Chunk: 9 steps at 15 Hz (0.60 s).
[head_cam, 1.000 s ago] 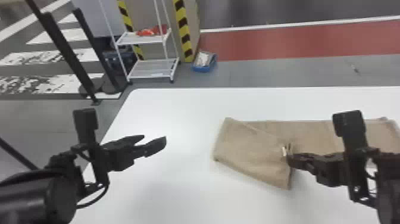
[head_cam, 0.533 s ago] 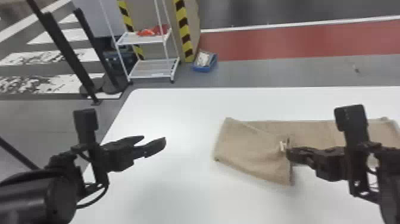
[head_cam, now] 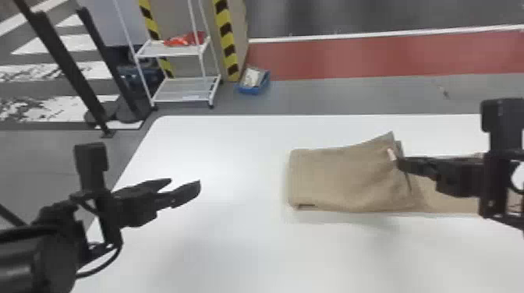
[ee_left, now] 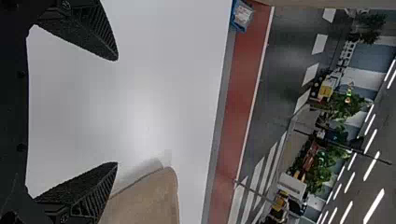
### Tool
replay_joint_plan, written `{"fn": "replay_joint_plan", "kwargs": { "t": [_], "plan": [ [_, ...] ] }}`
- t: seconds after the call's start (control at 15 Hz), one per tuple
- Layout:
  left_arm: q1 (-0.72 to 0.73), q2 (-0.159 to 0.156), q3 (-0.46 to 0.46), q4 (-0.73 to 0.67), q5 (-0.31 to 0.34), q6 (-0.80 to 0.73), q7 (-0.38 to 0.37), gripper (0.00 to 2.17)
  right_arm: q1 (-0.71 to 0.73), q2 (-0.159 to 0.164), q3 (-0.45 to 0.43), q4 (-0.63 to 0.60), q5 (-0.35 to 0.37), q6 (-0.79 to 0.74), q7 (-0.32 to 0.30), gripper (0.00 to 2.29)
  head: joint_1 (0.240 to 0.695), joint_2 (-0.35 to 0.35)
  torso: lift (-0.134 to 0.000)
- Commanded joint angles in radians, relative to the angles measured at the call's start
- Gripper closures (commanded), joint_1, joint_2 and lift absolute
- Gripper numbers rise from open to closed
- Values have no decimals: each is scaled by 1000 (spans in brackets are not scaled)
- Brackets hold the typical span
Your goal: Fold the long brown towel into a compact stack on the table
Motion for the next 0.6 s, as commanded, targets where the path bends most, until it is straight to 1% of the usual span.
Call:
{"fn": "replay_joint_plan", "kwargs": {
  "t": [0.0,0.07,0.2,0.27,0.33,0.4,0.53],
  "plan": [
    [1,-1,-3,6,0,-1,-1,83,-43,2,-66,113,4,-31,0,998,695,129,-124],
    [2,0,-3,9,0,-1,-1,83,-66,2,-96,167,-1,-34,3,998,695,117,-124],
    [2,0,-5,9,-2,-1,-1,83,-78,2,-125,214,-2,-34,23,961,695,94,-124],
    [2,0,-5,9,-3,-1,-1,83,-80,2,-135,223,2,-34,28,471,695,79,-124],
    [2,0,-5,9,-3,2,-1,83,-80,2,-136,231,7,-34,28,53,695,74,-124],
    [4,0,-6,11,-5,-1,-1,83,-78,2,-141,233,10,-28,29,12,695,71,-124],
    [2,0,-14,14,-8,-1,1,83,-69,2,-141,233,8,-28,32,29,695,62,-124]
  ]
}}
